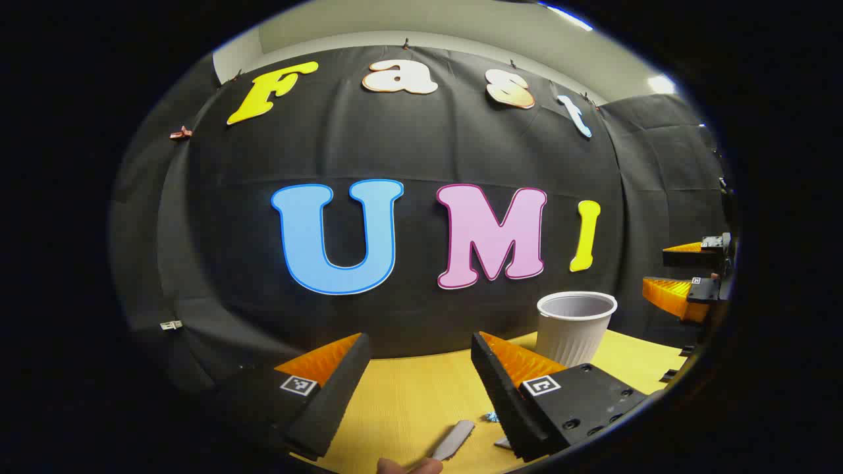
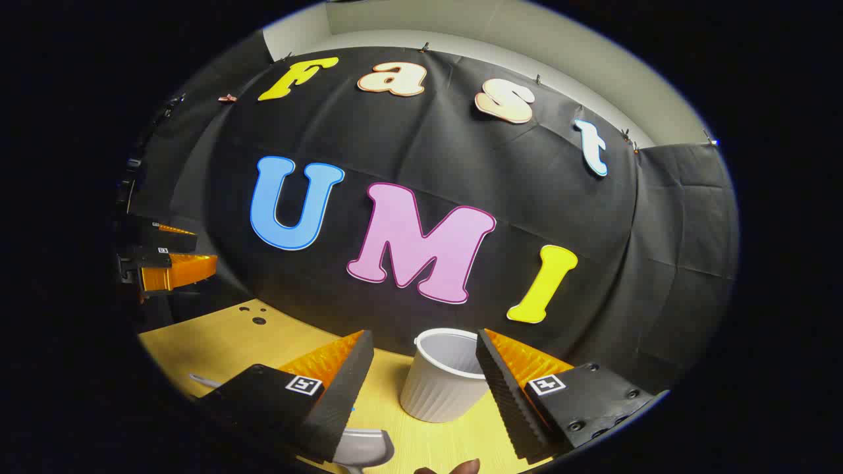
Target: Pick up the small broom and dustpan from the desktop, sweep the trash into the dustpan with the broom, and then empty the trash into the garbage bin.
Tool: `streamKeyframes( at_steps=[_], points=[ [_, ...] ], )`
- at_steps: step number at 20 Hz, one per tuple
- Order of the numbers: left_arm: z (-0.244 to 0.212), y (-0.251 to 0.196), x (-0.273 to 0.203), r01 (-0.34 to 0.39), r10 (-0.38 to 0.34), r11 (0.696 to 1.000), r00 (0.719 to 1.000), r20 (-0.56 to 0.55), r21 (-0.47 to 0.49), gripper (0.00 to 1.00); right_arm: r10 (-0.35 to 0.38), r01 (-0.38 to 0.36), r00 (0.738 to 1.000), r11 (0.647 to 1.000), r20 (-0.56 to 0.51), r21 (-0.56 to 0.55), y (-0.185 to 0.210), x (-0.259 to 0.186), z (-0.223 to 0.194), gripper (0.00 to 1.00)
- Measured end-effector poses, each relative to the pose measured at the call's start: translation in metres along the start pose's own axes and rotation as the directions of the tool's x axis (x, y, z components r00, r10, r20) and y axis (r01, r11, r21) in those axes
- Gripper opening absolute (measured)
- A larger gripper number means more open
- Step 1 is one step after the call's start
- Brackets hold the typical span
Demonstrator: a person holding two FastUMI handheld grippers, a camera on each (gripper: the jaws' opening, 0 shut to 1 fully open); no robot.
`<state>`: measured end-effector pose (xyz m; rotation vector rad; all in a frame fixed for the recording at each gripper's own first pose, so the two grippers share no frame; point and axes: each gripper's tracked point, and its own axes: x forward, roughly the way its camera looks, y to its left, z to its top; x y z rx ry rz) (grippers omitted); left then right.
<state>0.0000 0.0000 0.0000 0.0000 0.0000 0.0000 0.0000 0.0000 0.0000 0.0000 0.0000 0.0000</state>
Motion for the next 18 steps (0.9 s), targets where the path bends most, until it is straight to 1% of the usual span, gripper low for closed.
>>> streamKeyframes(
  at_steps=[4, 6, 14, 16, 17, 18],
  points=[
    [-0.003, 0.0, 0.0, 0.002, -0.003, 1.0, 1.0, -0.012, -0.007, 0.97, -0.002, 0.002, 1.0, 1.0, -0.012, -0.008, 0.001, -0.002, -0.004, 0.97],
    [-0.005, 0.0, 0.001, 0.003, -0.003, 1.0, 1.0, -0.016, -0.004, 0.97, 0.007, -0.007, 1.0, 1.0, -0.011, -0.007, 0.004, -0.004, -0.005, 0.97],
    [-0.007, -0.001, 0.002, 0.024, -0.024, 1.0, 0.999, -0.024, 0.012, 0.97, 0.0, 0.0, 1.0, 1.0, -0.025, -0.01, 0.004, -0.005, -0.008, 0.97],
    [-0.009, -0.001, 0.004, 0.033, -0.033, 0.999, 0.999, -0.034, 0.013, 0.97, 0.018, -0.019, 0.998, 0.999, -0.057, -0.028, 0.007, -0.005, -0.017, 0.97],
    [-0.012, -0.001, 0.005, 0.037, -0.037, 0.999, 0.998, -0.044, 0.012, 0.97, 0.044, -0.048, 0.994, 0.998, -0.099, -0.032, 0.012, -0.005, -0.029, 0.97],
    [-0.013, -0.001, 0.006, 0.039, -0.039, 0.999, 0.998, -0.053, 0.009, 0.97, 0.085, -0.09, 0.983, 0.996, -0.161, -0.022, 0.019, -0.007, -0.045, 0.97]
  ],
)
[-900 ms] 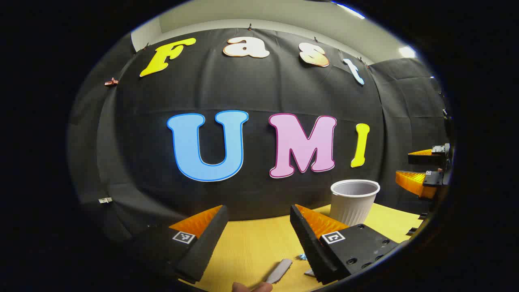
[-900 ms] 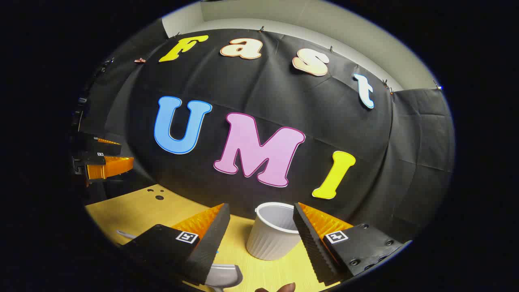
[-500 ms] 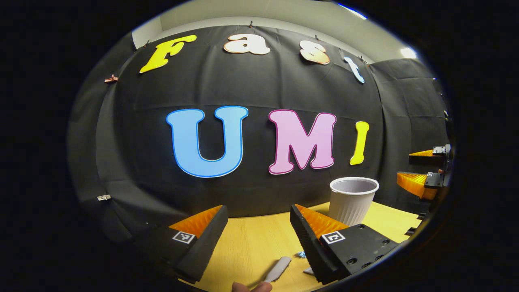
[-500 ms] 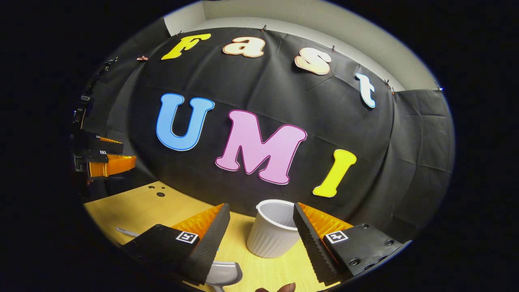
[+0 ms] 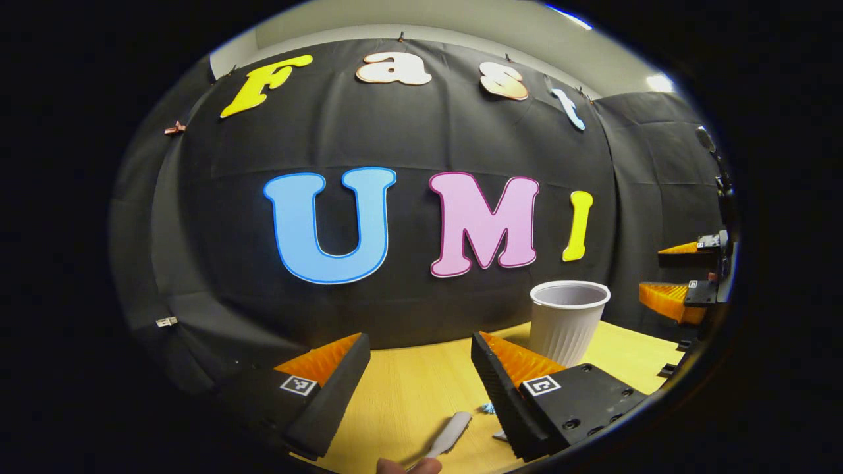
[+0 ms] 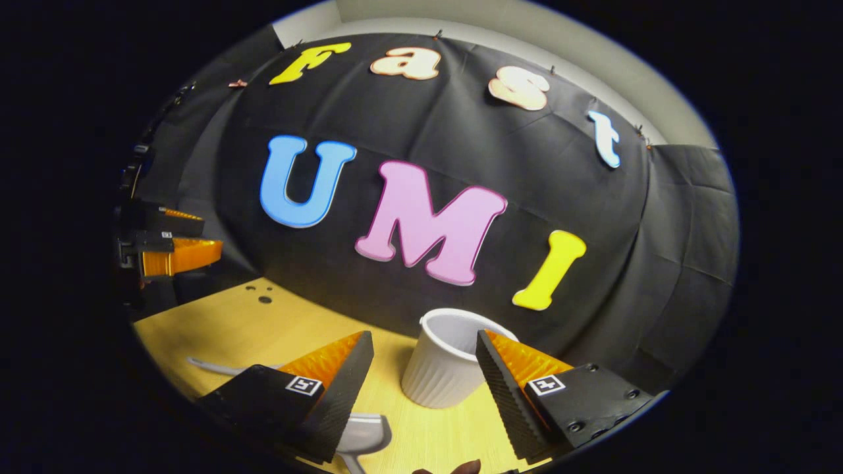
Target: Pick up the small broom and dustpan from the desktop, sweep the trash into the dustpan with the broom, and then empty the trash into the garbage bin.
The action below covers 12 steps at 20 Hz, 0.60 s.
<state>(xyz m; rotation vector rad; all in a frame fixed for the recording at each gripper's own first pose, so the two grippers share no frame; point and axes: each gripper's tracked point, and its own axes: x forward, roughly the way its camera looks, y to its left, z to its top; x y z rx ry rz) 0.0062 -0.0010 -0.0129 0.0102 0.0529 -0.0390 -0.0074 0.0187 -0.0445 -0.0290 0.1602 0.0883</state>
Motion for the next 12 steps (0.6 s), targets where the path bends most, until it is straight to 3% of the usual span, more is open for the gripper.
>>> streamKeyframes(
  at_steps=[2, 4, 7, 12],
  points=[
    [-0.004, -0.001, 0.002, 0.0, 0.0, 1.0, 1.0, -0.012, 0.0, 0.97, 0.078, -0.073, 0.983, 0.997, -0.165, 0.033, 0.014, -0.003, -0.042, 0.98],
    [-0.005, -0.001, 0.003, 0.003, -0.002, 1.0, 1.0, -0.019, 0.011, 0.97, 0.162, -0.141, 0.925, 0.986, -0.343, 0.086, 0.026, -0.017, -0.09, 0.98],
    [-0.005, -0.003, 0.004, 0.011, -0.01, 0.999, 1.0, -0.029, 0.031, 0.97, 0.241, -0.196, 0.811, 0.97, -0.532, 0.142, 0.041, -0.048, -0.152, 0.98],
    [-0.008, -0.002, 0.008, 0.023, -0.02, 0.998, 0.998, -0.051, 0.06, 0.97, 0.325, -0.206, 0.578, 0.946, -0.749, 0.252, 0.073, -0.064, -0.237, 0.98]
  ],
)
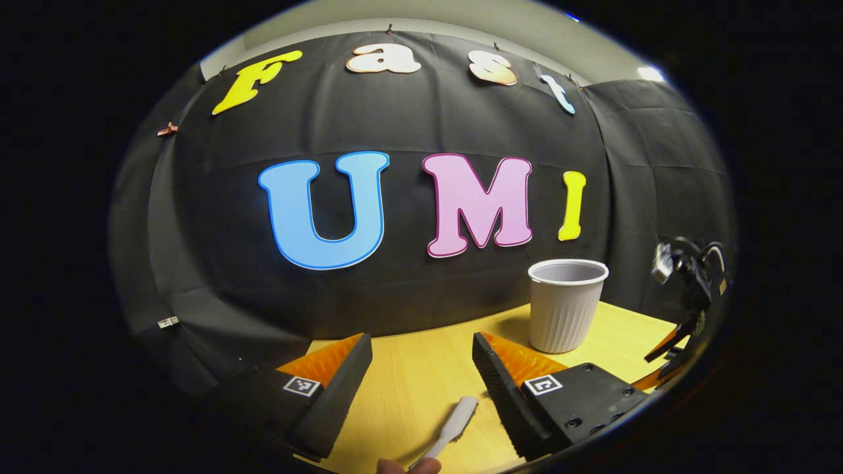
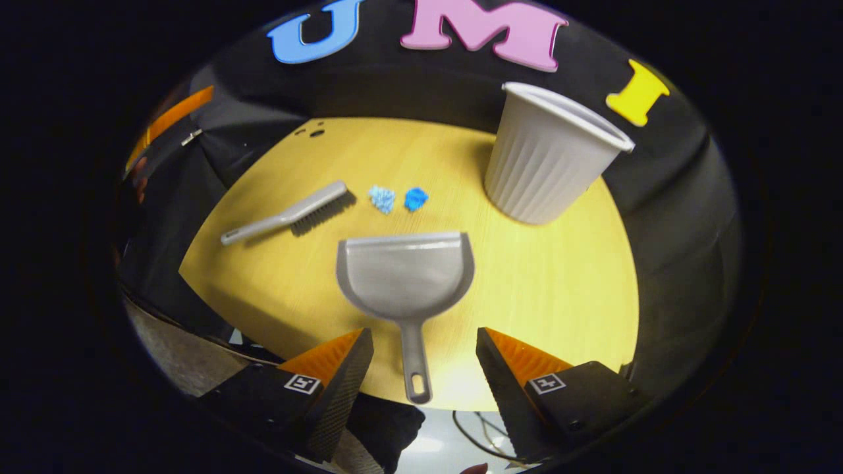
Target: Pick up the small broom and dustpan from the desktop, sweep the trash into the dustpan with the broom, and then empty the trash into the garbage bin.
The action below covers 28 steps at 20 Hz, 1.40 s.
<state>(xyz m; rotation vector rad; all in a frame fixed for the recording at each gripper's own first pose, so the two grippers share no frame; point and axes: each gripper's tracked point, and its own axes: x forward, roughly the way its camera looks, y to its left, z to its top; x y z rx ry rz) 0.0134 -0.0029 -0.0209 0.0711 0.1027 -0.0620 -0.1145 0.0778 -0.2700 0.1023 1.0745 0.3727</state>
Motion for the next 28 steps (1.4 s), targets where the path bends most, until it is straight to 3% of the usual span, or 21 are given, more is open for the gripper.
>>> streamKeyframes(
  at_steps=[2, 7, 11, 13, 14, 15, 16, 18, 22, 25, 26, 28],
  points=[
    [-0.004, 0.0, 0.0, 0.002, -0.002, 1.0, 1.0, -0.015, 0.002, 0.97, 0.031, -0.03, 0.997, 0.999, -0.076, 0.011, 0.005, 0.029, -0.014, 0.98],
    [-0.011, 0.003, -0.003, -0.009, 0.009, 1.0, 0.999, -0.046, 0.009, 0.97, 0.003, -0.014, 0.968, 0.999, -0.249, -0.042, 0.003, 0.09, -0.045, 0.98],
    [-0.03, 0.015, -0.012, -0.031, 0.031, 1.0, 0.996, -0.082, -0.001, 0.97, 0.017, -0.034, 0.954, 0.998, -0.298, -0.052, 0.012, 0.113, -0.044, 0.94],
    [-0.034, 0.019, -0.011, -0.043, 0.043, 0.999, 0.994, -0.099, -0.004, 0.97, 0.005, -0.026, 0.952, 0.998, -0.307, -0.065, 0.012, 0.122, -0.043, 0.88],
    [-0.038, 0.02, -0.01, -0.046, 0.045, 0.999, 0.993, -0.107, -0.004, 0.97, -0.016, -0.009, 0.948, 0.997, -0.319, -0.077, 0.009, 0.127, -0.045, 0.78],
    [-0.041, 0.02, -0.009, -0.046, 0.045, 0.999, 0.992, -0.116, -0.002, 0.97, 0.011, -0.028, 0.936, 0.999, -0.353, -0.045, 0.012, 0.124, -0.042, 0.72],
    [-0.047, 0.021, -0.007, -0.044, 0.044, 0.999, 0.991, -0.127, 0.0, 0.97, 0.007, -0.015, 0.928, 1.0, -0.374, -0.018, 0.011, 0.126, -0.044, 0.59],
    [-0.057, 0.021, -0.002, -0.041, 0.041, 0.999, 0.987, -0.156, 0.002, 0.97, 0.005, -0.001, 0.923, 1.0, -0.386, 0.009, 0.012, 0.122, -0.045, 0.58],
    [-0.079, 0.011, 0.014, 0.005, -0.01, 1.0, 0.974, -0.228, -0.02, 0.97, 0.017, -0.045, 0.941, 0.996, -0.339, -0.075, 0.015, 0.123, -0.043, 0.57],
    [-0.109, -0.01, 0.026, 0.105, -0.113, 0.994, 0.937, -0.33, -0.043, 0.98, 0.011, -0.027, 0.945, 0.999, -0.326, -0.044, 0.011, 0.125, -0.043, 0.53],
    [-0.127, -0.017, 0.031, 0.142, -0.149, 0.989, 0.91, -0.386, -0.046, 0.98, 0.011, -0.027, 0.943, 0.999, -0.333, -0.044, 0.012, 0.123, -0.045, 0.41],
    [-0.16, -0.029, 0.038, 0.202, -0.202, 0.978, 0.83, -0.52, -0.058, 0.98, 0.014, -0.034, 0.939, 0.998, -0.344, -0.051, 0.015, 0.123, -0.044, 0.39]
  ],
)
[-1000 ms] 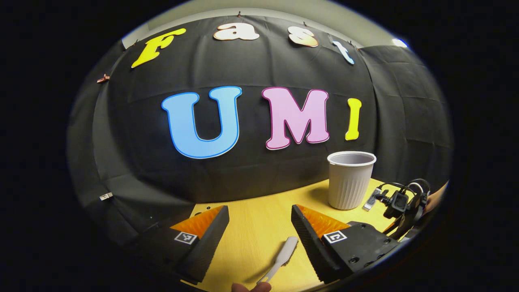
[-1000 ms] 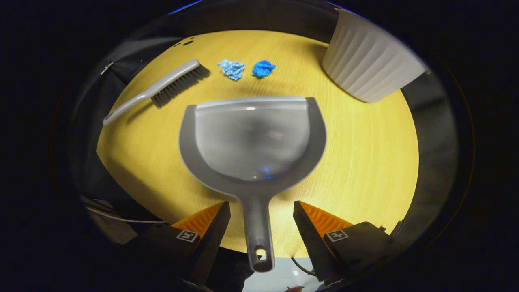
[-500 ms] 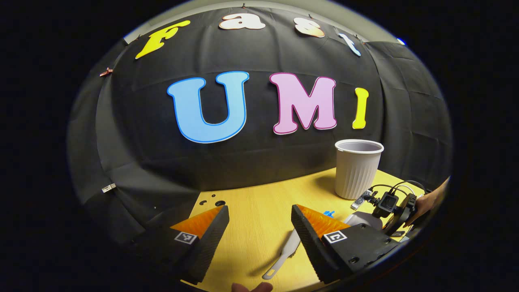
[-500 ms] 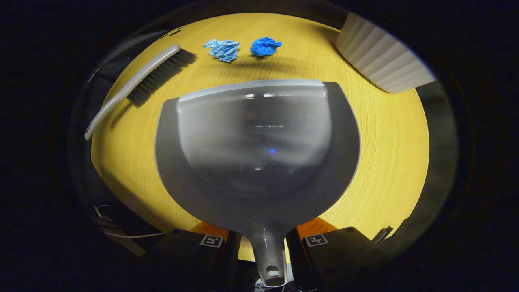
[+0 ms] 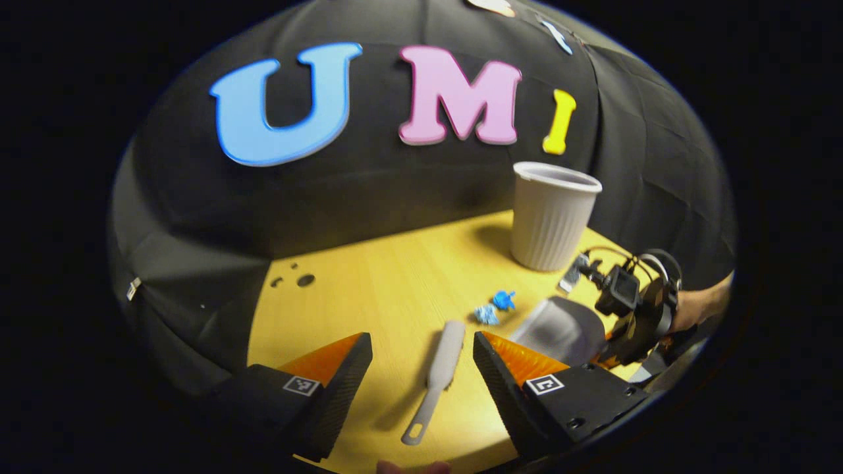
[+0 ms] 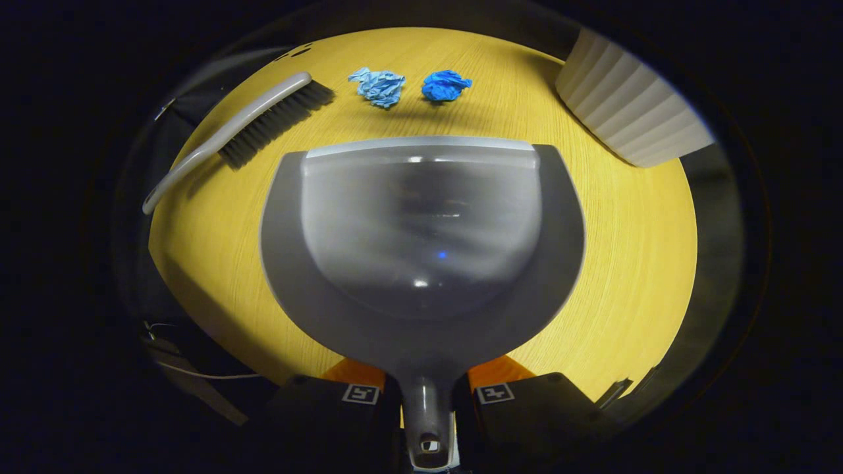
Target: Pick up the small broom and dustpan from the desktop, sweep the trash into the dustpan with the broom, and then empty the trash into the garbage bin.
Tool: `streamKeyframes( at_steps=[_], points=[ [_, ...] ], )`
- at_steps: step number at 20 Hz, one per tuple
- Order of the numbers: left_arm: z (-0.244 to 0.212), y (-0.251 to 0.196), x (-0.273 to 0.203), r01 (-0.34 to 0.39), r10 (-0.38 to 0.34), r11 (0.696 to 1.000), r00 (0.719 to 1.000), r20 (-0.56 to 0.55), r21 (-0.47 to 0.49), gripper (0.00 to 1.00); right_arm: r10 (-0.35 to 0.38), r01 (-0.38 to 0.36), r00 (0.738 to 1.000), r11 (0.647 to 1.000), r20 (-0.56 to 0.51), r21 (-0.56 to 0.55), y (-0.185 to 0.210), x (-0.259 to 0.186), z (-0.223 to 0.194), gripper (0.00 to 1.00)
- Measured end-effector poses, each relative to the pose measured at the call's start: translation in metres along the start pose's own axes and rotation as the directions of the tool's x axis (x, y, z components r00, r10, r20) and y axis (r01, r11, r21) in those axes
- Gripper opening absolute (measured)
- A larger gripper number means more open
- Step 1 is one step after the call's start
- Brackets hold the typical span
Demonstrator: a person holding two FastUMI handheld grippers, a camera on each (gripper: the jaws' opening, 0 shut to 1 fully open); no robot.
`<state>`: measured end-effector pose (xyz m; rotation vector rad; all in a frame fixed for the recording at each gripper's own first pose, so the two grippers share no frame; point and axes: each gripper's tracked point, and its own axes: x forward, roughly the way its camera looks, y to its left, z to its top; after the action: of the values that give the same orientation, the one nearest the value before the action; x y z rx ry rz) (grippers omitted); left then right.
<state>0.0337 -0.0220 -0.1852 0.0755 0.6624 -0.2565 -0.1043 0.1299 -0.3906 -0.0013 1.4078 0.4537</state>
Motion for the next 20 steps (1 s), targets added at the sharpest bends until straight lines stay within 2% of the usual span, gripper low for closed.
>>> streamKeyframes(
  at_steps=[2, 4, 5, 6, 7, 10, 13, 15, 18, 19, 20],
  points=[
    [-0.033, -0.005, 0.019, 0.046, -0.048, 0.999, 0.985, -0.165, -0.018, 0.96, 0.004, -0.004, 1.0, 1.0, -0.002, -0.001, 0.001, -0.001, 0.001, 0.36],
    [-0.065, -0.006, 0.031, 0.075, -0.083, 0.997, 0.944, -0.32, -0.036, 0.95, 0.014, -0.014, 1.0, 1.0, -0.006, -0.01, 0.0, -0.001, 0.0, 0.34],
    [-0.078, -0.005, 0.037, 0.081, -0.09, 0.996, 0.919, -0.383, -0.04, 0.94, 0.018, -0.018, 1.0, 1.0, -0.009, -0.012, 0.0, -0.001, 0.0, 0.34],
    [-0.092, -0.003, 0.045, 0.083, -0.096, 0.995, 0.892, -0.443, -0.047, 0.93, 0.019, -0.019, 1.0, 1.0, -0.008, -0.012, 0.0, -0.002, 0.0, 0.27],
    [-0.102, 0.0, 0.05, 0.081, -0.096, 0.995, 0.862, -0.497, -0.05, 0.93, 0.02, -0.02, 1.0, 1.0, -0.007, -0.015, 0.0, -0.001, 0.0, 0.34],
    [-0.133, 0.002, 0.064, 0.103, -0.111, 0.993, 0.77, -0.628, -0.05, 0.87, 0.028, -0.029, 1.0, 0.999, -0.008, -0.021, 0.0, -0.002, 0.0, 0.34],
    [-0.153, 0.0, 0.077, 0.127, -0.109, 0.992, 0.704, -0.701, -0.026, 0.82, 0.035, -0.035, 0.999, 0.999, -0.01, -0.019, 0.0, -0.002, -0.001, 0.34],
    [-0.157, 0.001, 0.084, 0.122, -0.091, 0.993, 0.691, -0.717, -0.008, 0.74, 0.037, -0.037, 0.999, 0.999, -0.01, -0.017, 0.0, -0.003, -0.001, 0.34],
    [-0.167, 0.006, 0.086, 0.115, -0.054, 0.993, 0.654, -0.754, 0.029, 0.35, 0.04, -0.041, 0.999, 0.999, -0.013, -0.016, 0.0, -0.003, -0.001, 0.34],
    [-0.165, 0.005, 0.087, 0.133, -0.05, 0.99, 0.647, -0.761, 0.047, 0.35, 0.042, -0.042, 0.999, 0.999, -0.013, -0.015, 0.0, -0.002, 0.0, 0.34],
    [-0.171, 0.007, 0.083, 0.138, -0.038, 0.988, 0.62, -0.784, 0.062, 0.35, 0.044, -0.045, 0.999, 0.999, -0.015, -0.016, 0.001, -0.003, 0.0, 0.34]
  ],
)
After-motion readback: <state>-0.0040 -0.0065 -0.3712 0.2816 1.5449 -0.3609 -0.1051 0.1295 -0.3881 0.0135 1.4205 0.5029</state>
